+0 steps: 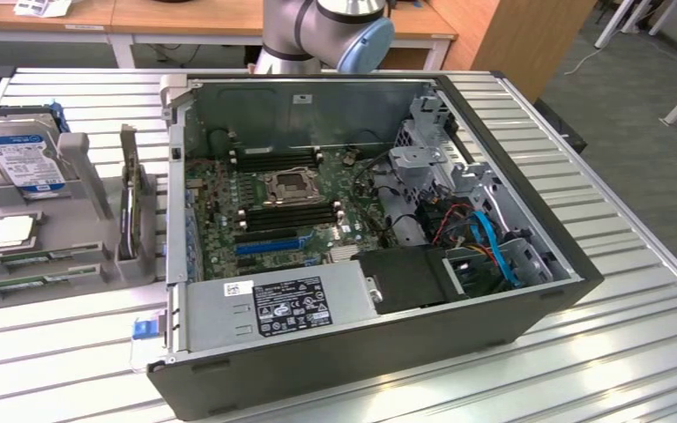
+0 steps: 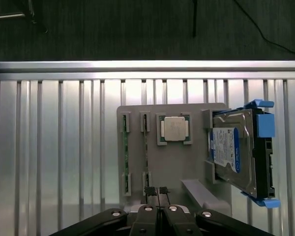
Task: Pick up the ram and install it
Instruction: 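Pick up the ram and move it above insertion slot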
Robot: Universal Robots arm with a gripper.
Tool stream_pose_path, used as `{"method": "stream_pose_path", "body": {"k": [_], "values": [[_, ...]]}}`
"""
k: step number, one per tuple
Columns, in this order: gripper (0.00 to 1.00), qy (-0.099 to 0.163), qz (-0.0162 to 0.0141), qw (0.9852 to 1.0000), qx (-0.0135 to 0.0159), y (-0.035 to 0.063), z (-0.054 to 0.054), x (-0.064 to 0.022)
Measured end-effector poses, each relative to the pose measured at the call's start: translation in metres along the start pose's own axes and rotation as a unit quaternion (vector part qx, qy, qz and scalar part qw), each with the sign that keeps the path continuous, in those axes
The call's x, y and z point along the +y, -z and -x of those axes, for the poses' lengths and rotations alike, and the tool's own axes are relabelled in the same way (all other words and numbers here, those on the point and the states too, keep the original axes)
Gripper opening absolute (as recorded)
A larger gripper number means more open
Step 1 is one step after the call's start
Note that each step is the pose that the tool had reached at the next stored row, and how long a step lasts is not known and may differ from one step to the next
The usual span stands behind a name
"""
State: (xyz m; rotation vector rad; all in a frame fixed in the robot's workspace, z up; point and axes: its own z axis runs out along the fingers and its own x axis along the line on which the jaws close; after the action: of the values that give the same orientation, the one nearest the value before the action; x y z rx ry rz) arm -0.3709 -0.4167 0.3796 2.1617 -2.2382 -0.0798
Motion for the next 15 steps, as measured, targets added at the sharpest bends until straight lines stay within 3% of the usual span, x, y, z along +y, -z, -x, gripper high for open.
{"method": "stream_pose_path", "body": {"k": [13,15], "values": [[0.1,0.003,0.0001,1.0,0.0001,-0.0042,-0.0001,-0.0003],[0.16,0.003,0.0001,1.0,0.0001,-0.0042,-0.0001,-0.0002]]}}
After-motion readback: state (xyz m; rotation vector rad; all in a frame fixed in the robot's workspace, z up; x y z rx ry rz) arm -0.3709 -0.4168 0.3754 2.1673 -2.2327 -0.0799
